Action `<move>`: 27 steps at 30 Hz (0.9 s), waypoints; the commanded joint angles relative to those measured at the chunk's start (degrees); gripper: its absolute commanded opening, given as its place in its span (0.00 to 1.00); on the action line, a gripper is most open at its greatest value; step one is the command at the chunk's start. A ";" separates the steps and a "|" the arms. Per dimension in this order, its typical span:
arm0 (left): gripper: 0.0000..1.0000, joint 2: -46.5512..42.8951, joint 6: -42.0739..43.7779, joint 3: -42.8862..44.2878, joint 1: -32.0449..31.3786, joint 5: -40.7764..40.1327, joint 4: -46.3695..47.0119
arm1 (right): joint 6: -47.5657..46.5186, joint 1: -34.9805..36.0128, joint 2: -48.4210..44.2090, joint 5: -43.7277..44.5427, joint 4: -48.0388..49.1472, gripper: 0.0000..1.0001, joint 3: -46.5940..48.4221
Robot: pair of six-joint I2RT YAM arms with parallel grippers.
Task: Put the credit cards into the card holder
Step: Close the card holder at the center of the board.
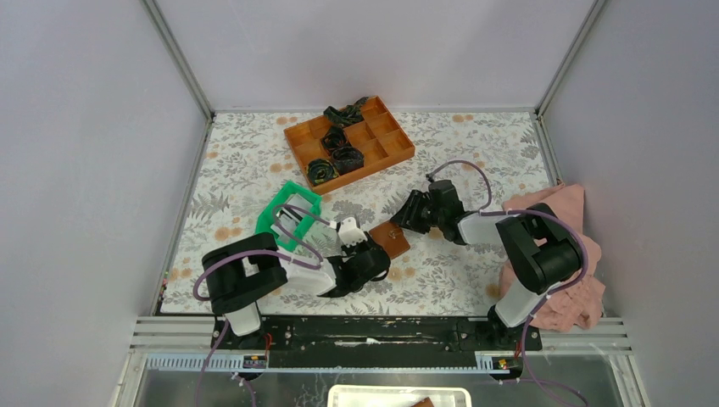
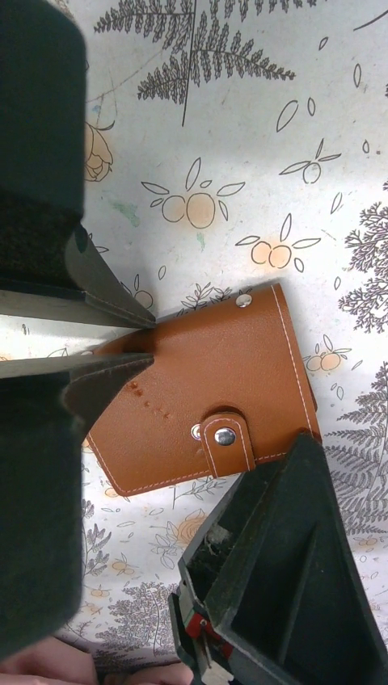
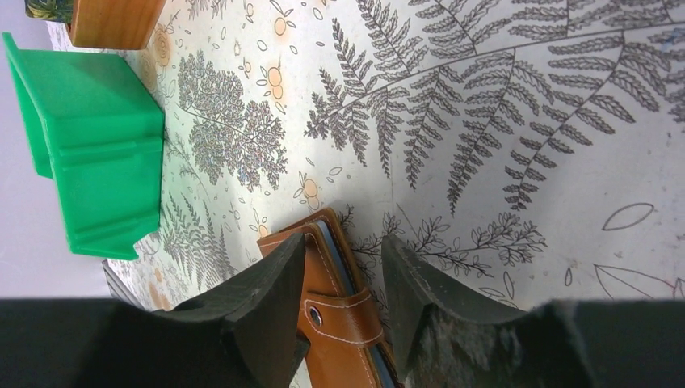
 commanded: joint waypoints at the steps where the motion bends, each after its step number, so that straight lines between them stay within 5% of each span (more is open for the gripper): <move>1: 0.25 6.70 2.35 -3.75 -1.47 11.98 -22.77 | -1.53 -0.34 -0.58 1.46 -6.43 0.48 -4.09; 27: 0.25 9.28 2.22 -0.10 -1.43 11.62 -26.61 | -3.00 -0.26 -3.89 0.56 -6.52 0.44 -9.35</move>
